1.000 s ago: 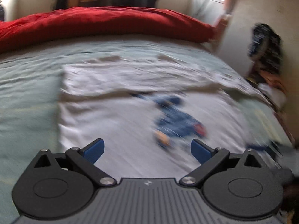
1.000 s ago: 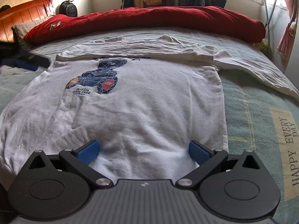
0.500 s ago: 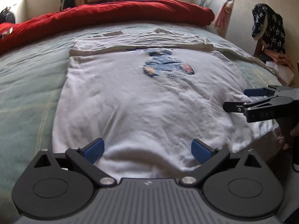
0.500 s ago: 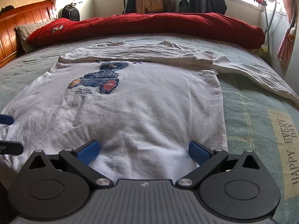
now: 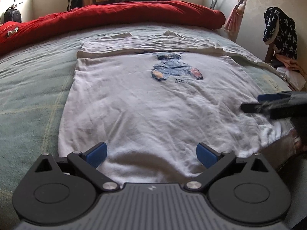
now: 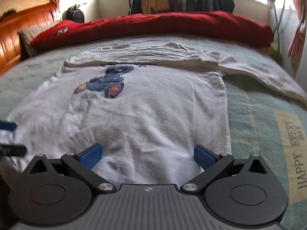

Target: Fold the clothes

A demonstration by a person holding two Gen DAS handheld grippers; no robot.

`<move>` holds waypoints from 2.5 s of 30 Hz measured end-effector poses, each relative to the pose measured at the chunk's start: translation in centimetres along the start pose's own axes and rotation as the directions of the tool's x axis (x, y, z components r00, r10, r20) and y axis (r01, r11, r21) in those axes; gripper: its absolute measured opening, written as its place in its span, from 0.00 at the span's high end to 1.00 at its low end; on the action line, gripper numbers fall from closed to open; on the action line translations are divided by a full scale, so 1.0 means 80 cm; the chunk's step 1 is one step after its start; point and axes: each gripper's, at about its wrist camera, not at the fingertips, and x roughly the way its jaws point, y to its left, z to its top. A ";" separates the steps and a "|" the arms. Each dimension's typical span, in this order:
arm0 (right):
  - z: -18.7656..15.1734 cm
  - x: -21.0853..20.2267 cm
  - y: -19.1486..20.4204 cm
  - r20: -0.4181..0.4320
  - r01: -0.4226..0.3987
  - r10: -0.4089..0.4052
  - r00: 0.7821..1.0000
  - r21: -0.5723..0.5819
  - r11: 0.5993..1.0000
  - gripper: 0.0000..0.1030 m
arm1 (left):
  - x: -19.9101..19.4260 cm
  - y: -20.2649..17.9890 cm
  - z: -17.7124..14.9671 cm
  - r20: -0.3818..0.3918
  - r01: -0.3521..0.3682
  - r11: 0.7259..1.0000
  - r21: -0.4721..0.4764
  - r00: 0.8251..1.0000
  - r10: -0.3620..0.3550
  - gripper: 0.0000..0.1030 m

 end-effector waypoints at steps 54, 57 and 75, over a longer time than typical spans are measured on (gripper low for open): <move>0.050 0.043 -0.527 0.406 -0.227 -0.296 0.865 0.841 0.492 0.00 | 0.072 -0.054 0.063 -0.025 -0.006 0.995 0.100 1.000 0.008 0.02; 0.045 0.040 -0.526 0.489 -0.332 -0.267 0.830 0.819 0.468 0.00 | 0.071 -0.054 0.062 -0.024 -0.005 0.995 0.101 1.000 0.008 0.02; 0.087 0.026 -0.492 0.630 -0.521 -0.071 0.773 0.695 0.496 0.00 | 0.061 -0.055 0.058 -0.025 0.001 0.993 0.115 1.000 0.002 0.02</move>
